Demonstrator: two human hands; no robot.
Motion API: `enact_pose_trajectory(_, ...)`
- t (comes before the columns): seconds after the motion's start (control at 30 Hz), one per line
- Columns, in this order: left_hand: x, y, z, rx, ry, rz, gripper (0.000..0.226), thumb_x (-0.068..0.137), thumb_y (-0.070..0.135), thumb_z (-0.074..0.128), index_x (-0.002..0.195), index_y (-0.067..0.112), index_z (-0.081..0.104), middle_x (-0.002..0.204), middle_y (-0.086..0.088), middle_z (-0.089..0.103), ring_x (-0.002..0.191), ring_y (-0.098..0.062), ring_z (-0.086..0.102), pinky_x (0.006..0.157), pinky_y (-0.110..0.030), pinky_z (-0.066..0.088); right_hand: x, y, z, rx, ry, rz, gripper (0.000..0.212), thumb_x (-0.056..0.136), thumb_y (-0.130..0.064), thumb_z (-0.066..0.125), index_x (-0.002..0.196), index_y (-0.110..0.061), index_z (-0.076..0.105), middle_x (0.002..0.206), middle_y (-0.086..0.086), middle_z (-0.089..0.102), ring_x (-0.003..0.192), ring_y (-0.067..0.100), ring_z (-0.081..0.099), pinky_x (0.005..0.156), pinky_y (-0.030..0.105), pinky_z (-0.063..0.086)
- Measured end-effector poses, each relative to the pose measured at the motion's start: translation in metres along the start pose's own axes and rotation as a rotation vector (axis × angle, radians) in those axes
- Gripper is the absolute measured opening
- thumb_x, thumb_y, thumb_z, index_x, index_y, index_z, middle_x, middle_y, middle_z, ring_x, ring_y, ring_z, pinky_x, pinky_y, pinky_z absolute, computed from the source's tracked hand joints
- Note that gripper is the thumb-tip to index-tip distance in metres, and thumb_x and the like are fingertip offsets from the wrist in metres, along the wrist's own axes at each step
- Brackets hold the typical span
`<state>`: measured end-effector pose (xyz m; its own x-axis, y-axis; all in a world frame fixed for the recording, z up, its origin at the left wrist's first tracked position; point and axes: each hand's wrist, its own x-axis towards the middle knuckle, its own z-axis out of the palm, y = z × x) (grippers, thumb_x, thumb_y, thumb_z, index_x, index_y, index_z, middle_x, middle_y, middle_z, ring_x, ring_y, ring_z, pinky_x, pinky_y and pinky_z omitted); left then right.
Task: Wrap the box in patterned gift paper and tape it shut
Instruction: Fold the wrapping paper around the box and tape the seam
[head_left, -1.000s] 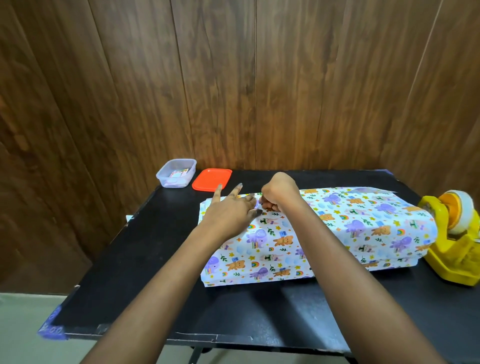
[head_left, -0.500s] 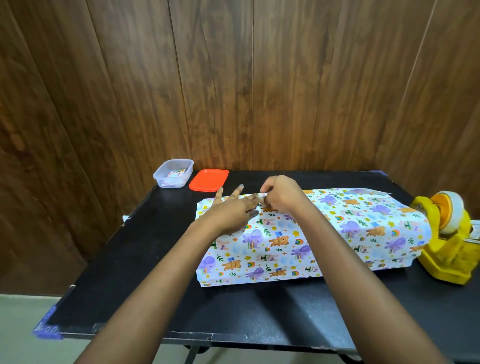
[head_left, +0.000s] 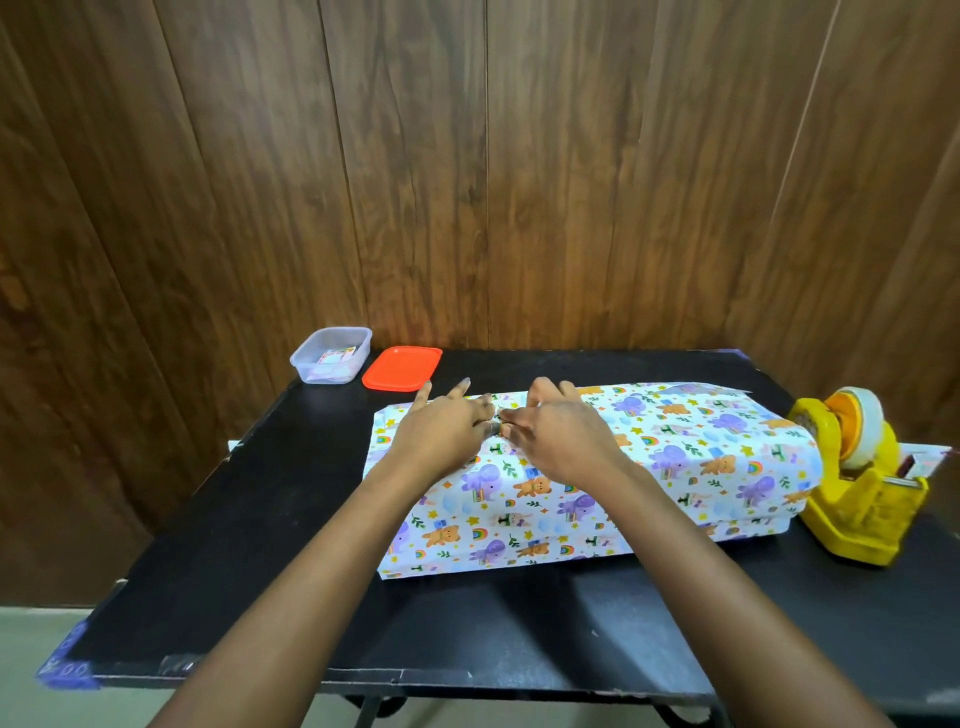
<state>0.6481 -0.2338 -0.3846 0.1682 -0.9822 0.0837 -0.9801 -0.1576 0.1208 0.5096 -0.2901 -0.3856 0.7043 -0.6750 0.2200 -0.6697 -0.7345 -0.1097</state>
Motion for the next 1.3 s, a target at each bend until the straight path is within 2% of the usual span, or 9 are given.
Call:
enact_pose_trajectory(0.23, 0.0, 0.005, 0.001, 0.15, 0.065, -0.101, 0.049, 0.099, 0.044, 0.032, 0.137, 0.016, 0.048, 0.147, 0.002, 0.041, 0.144, -0.007, 0.009, 0.115, -0.044, -0.004, 0.002, 0.008, -0.004, 0.128, 0.023, 0.008, 0.027, 0.098, -0.03, 0.046, 0.12, -0.028, 0.061, 0.114, 0.001, 0.045, 0.108, 0.018, 0.041, 0.075, 0.027, 0.041)
enact_pose_trajectory(0.4, -0.003, 0.007, 0.005, 0.193, 0.063, -0.053, 0.045, 0.102, 0.038, 0.026, 0.145, 0.024, 0.032, 0.155, 0.013, 0.019, 0.145, -0.011, -0.001, 0.114, -0.05, -0.006, 0.006, 0.003, -0.001, 0.002, -0.015, -0.013, 0.035, 0.098, -0.041, 0.041, 0.128, -0.032, 0.055, 0.108, 0.003, 0.039, 0.108, 0.021, 0.04, 0.078, 0.031, 0.041)
enact_pose_trajectory(0.57, -0.014, 0.016, -0.003, 0.275, 0.178, -0.099, 0.046, 0.099, 0.046, 0.03, 0.134, 0.023, 0.049, 0.153, 0.007, 0.029, 0.146, -0.014, 0.006, 0.114, -0.05, -0.007, 0.006, 0.033, -0.019, 0.324, -0.062, 0.05, 0.022, 0.094, -0.028, 0.053, 0.111, -0.022, 0.065, 0.117, 0.004, 0.042, 0.117, 0.019, 0.038, 0.087, 0.033, 0.044)
enact_pose_trajectory(0.7, -0.041, 0.056, 0.009, 0.085, 0.246, 0.105, 0.073, 0.088, 0.065, 0.024, 0.141, 0.017, 0.038, 0.15, 0.006, 0.035, 0.145, -0.009, 0.009, 0.115, -0.043, -0.009, 0.015, 0.08, -0.032, 0.221, -0.107, 0.158, 0.036, 0.094, -0.032, 0.051, 0.129, -0.022, 0.053, 0.133, 0.003, 0.043, 0.13, 0.024, 0.033, 0.105, 0.042, 0.034)
enact_pose_trajectory(0.83, -0.04, 0.053, 0.031, 0.336, 0.32, 0.271, 0.054, 0.078, 0.04, 0.067, 0.125, 0.016, 0.06, 0.131, 0.004, 0.058, 0.131, -0.018, 0.045, 0.108, -0.052, 0.005, 0.031, 0.107, -0.035, 0.264, -0.245, 0.24, 0.031, 0.097, -0.032, 0.045, 0.119, -0.016, 0.06, 0.119, 0.005, 0.061, 0.117, 0.024, 0.053, 0.1, 0.04, 0.042)
enact_pose_trajectory(0.93, -0.035, 0.036, 0.02, 0.351, 0.282, 0.204, 0.069, 0.065, 0.02, 0.078, 0.13, 0.019, 0.055, 0.138, 0.007, 0.051, 0.134, -0.018, 0.041, 0.108, -0.053, 0.006, 0.031, 0.12, -0.033, 0.278, -0.299, 0.228, 0.026, 0.096, -0.028, 0.05, 0.102, -0.012, 0.068, 0.101, 0.005, 0.067, 0.094, 0.02, 0.061, 0.082, 0.029, 0.045)
enact_pose_trajectory(1.0, -0.033, 0.023, 0.018, 0.336, 0.247, 0.091, 0.07, 0.077, 0.007, 0.062, 0.142, 0.018, 0.039, 0.151, 0.002, 0.034, 0.142, -0.019, 0.024, 0.109, -0.05, -0.007, 0.027, 0.121, -0.035, 0.369, -0.28, 0.21, 0.027, 0.094, -0.031, 0.054, 0.102, -0.009, 0.069, 0.089, 0.0, 0.066, 0.076, 0.01, 0.056, 0.07, 0.023, 0.042)
enact_pose_trajectory(1.1, -0.028, 0.01, 0.021, 0.133, 0.203, -0.091, 0.063, 0.093, 0.009, 0.037, 0.15, 0.018, 0.011, 0.159, 0.001, 0.002, 0.146, -0.016, -0.003, 0.114, -0.037, -0.014, 0.019, 0.118, -0.043, 0.649, -0.297, 0.272, 0.031, 0.095, -0.031, 0.052, 0.104, -0.005, 0.067, 0.087, 0.002, 0.066, 0.068, 0.009, 0.055, 0.063, 0.023, 0.035)
enact_pose_trajectory(1.3, -0.038, 0.019, 0.03, -0.671, 0.223, -0.294, 0.065, 0.095, 0.017, 0.046, 0.15, 0.021, 0.011, 0.157, 0.003, 0.002, 0.145, -0.014, 0.006, 0.113, -0.031, 0.019, -0.003, 0.116, -0.037, 0.895, -0.529, 0.425, 0.04, 0.092, -0.042, 0.054, 0.105, -0.007, 0.069, 0.099, 0.007, 0.072, 0.085, 0.021, 0.068, 0.074, 0.03, 0.055)
